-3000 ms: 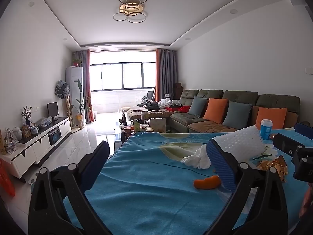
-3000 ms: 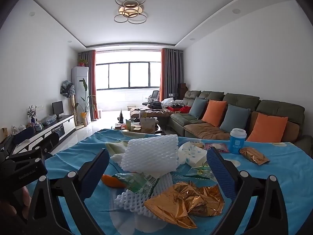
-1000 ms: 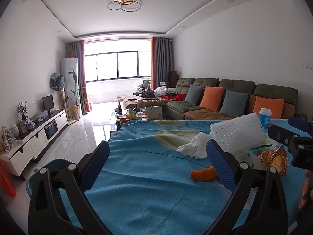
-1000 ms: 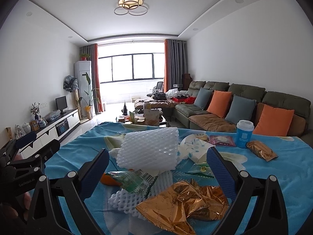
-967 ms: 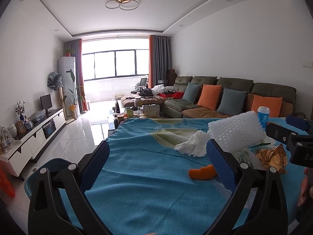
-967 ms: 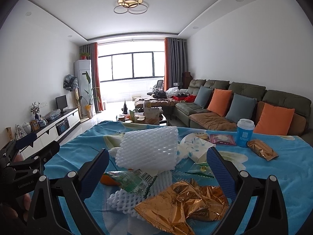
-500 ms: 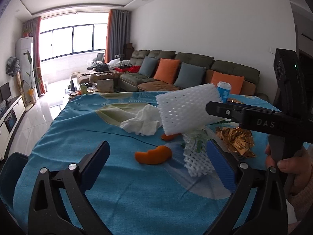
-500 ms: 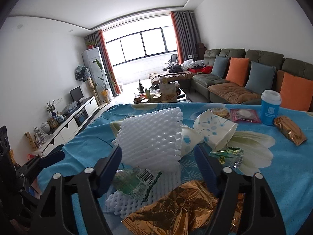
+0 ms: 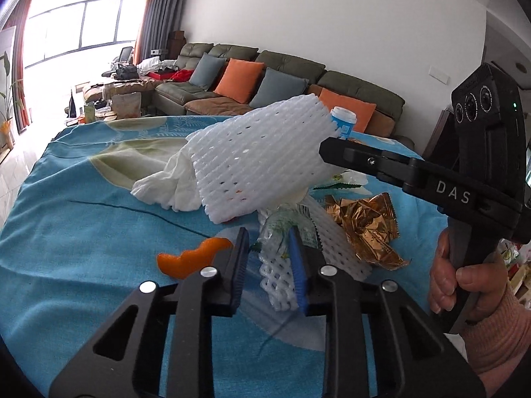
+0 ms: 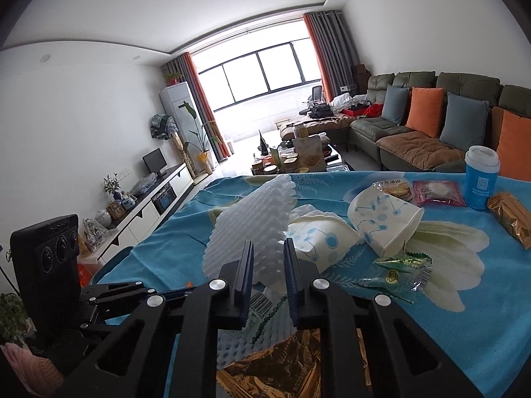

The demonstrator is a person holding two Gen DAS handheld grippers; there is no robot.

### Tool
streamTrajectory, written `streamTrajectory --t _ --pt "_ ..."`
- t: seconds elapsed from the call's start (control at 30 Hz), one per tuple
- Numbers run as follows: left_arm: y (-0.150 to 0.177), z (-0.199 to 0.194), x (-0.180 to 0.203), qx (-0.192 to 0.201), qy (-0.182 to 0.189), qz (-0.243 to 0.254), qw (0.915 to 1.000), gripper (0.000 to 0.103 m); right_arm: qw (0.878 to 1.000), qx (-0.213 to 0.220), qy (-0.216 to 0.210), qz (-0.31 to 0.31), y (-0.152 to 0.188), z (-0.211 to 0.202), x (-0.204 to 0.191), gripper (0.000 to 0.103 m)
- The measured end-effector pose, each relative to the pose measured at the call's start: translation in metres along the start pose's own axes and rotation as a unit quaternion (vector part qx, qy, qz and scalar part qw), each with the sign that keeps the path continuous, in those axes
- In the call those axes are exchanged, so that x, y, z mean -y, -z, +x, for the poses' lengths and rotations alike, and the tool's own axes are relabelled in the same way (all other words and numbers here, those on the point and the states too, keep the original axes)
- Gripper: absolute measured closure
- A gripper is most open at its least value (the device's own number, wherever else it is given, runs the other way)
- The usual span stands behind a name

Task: Collect trash
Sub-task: 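Grasp the white foam net with the right tool while the left tool reaches toward the green wrapper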

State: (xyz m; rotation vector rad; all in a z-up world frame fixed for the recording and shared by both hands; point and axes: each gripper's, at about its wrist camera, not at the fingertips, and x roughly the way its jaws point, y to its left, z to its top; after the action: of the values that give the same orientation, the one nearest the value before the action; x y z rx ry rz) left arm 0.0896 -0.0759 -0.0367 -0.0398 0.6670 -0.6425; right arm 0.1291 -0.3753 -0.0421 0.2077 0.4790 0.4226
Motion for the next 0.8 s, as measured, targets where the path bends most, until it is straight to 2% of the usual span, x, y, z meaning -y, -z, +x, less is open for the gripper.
streamTrajectory --t 0.23,0.57,0.8 --pt "-0.003 -0.016 -0.010 0.021 0.014 -0.016 0.9996 0.091 1.000 0.024 -0.013 -0.010 -0.015 -0.012 -0.007 0.087" --pt "0.002 -0.084 -0.026 0.063 0.024 -0.048 0.9966 0.091 0.999 0.033 -0.034 -0.017 -0.024 -0.013 -0.020 0.087" --pt "0.006 -0.130 -0.046 0.088 -0.004 -0.068 0.9938 0.091 0.998 0.010 -0.048 -0.030 -0.015 0.006 -0.038 0.087"
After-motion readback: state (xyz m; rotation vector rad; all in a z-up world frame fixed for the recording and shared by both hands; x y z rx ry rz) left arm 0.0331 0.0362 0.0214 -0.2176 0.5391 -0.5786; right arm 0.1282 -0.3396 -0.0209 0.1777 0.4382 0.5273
